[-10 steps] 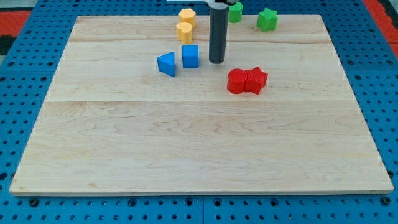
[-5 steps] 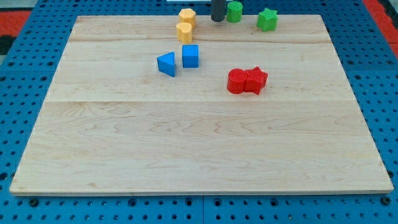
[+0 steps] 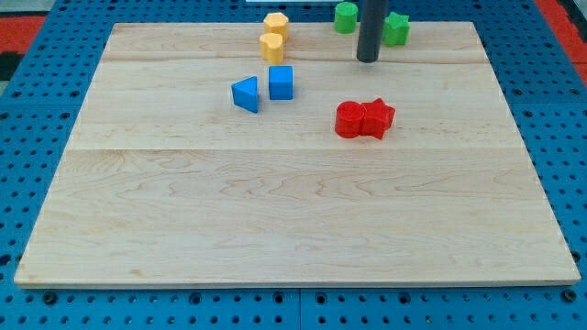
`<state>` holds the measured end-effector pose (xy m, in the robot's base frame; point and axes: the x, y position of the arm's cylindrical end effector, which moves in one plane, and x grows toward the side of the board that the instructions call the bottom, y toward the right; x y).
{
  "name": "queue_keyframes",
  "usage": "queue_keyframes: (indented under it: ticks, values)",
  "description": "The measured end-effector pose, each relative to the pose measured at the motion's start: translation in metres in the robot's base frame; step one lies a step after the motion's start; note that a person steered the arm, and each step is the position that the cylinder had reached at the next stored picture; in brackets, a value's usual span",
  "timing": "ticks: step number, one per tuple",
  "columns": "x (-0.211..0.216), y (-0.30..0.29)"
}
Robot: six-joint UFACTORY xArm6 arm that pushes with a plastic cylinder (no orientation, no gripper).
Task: Move your arm to top center
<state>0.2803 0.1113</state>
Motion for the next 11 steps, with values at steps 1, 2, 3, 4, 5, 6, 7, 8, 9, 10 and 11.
queue_keyframes:
  ticks: [1,2,3,4,5,6,7,8,9,10,11]
  values:
    - [0.021,0.022]
    - [0.014,0.074]
    - [-0.002,0.087]
    - [-0.009,0.088]
    - [-0.016,0.111]
    - [-0.022,0.124]
    - [0.002,0.104]
    - [0.016,0.034]
    - [0.016,-0.032]
    - [-0.002,-0.049]
    - [-0.032,-0.057]
